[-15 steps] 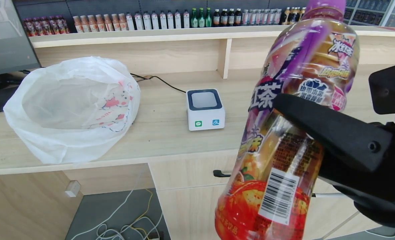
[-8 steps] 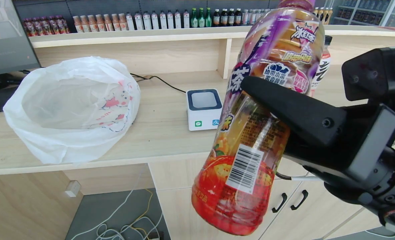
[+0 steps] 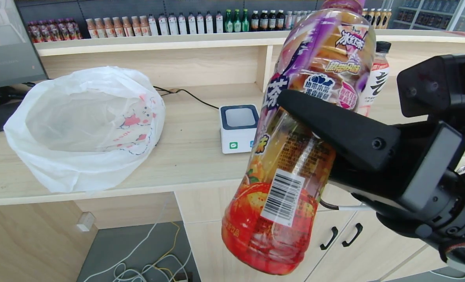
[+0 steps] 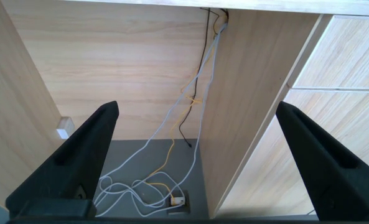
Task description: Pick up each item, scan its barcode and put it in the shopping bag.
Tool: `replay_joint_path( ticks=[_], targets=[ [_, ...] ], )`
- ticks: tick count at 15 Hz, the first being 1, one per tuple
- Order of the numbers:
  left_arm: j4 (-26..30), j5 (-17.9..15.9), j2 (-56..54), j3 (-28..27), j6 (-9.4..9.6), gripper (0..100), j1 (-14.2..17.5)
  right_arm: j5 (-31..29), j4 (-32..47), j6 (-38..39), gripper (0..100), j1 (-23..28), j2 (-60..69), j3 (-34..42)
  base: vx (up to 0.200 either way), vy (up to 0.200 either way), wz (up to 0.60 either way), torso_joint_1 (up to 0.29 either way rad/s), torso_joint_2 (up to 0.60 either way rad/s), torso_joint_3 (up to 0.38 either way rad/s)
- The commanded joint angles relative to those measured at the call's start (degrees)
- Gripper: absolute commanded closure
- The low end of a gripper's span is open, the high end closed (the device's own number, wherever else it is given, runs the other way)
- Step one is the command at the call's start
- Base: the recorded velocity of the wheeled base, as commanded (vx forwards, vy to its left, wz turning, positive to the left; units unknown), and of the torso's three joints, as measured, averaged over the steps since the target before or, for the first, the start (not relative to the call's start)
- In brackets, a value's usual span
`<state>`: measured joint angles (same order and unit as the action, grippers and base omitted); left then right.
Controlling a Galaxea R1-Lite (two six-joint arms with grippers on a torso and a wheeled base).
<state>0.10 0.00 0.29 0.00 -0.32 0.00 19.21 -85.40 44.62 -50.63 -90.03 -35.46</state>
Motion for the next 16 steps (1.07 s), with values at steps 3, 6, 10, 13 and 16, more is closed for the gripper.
replay_joint_path(
  ticks=[3, 6, 10, 13, 16],
  targets=[
    [0.0, 0.0, 0.0, 0.0, -0.03, 0, 0.0, 1.2, 0.0, -2.3, 100, -0.1, 0.4, -0.5, 0.0, 0.0, 0.0, 0.0, 0.0, 0.0],
    [0.0, 0.0, 0.0, 0.0, -0.03, 0, 0.0, 1.7, 0.0, -2.3, 100, -0.1, 0.6, -0.5, 0.0, 0.0, 0.0, 0.0, 0.0, 0.0],
    [0.0, 0.0, 0.0, 0.0, -0.03, 0, 0.0, 1.7, 0.0, -4.5, 100, 0.1, 0.5, 0.1, 0.0, 0.0, 0.0, 0.0, 0.0, 0.0],
    [0.0, 0.0, 0.0, 0.0, -0.03, 0, 0.0, 1.6, 0.2, -7.0, 100, 2.8, 0.7, 0.2, 0.0, 0.0, 0.0, 0.0, 0.0, 0.0],
    [0.0, 0.0, 0.0, 0.0, -0.03, 0, 0.0, 1.6, 0.9, -13.4, 100, 8.9, 0.2, 0.6, 0.0, 0.0, 0.0, 0.0, 0.0, 0.0]
  ],
)
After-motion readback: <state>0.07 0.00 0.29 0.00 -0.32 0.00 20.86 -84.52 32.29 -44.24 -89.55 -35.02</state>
